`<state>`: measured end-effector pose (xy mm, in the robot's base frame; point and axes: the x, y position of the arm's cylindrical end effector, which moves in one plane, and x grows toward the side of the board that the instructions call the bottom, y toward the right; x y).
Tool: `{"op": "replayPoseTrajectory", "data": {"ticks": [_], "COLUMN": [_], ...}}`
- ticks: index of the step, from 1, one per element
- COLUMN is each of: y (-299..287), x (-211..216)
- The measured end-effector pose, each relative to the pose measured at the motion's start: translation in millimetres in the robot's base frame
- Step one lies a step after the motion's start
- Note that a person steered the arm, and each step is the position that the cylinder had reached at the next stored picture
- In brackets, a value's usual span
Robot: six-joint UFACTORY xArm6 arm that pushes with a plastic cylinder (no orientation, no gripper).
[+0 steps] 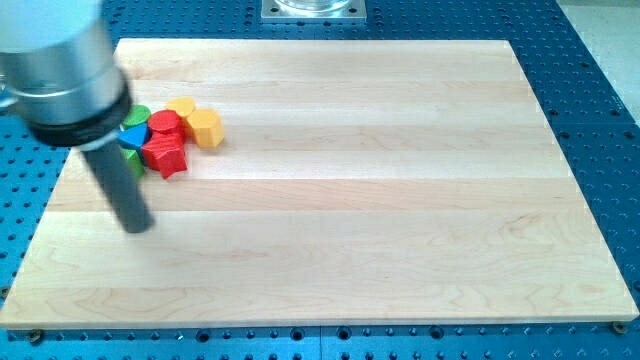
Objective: Separate the green star from the group of blocks
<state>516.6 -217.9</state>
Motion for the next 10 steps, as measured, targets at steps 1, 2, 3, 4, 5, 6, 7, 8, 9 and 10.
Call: {"op": "replayPoseTrajectory", "data": {"ticks": [1, 2, 3, 4, 5, 6, 7, 8, 9, 10], "y": [-46.0, -54.3, -52.5, -35.6, 9.8, 38.1, -7.8, -15.7, -12.6, -1.4], "x": [-13.9, -33.2, -46.3, -53.1, -42.5, -12.7, -4.5, -4.5, -32.7, -39.7]}}
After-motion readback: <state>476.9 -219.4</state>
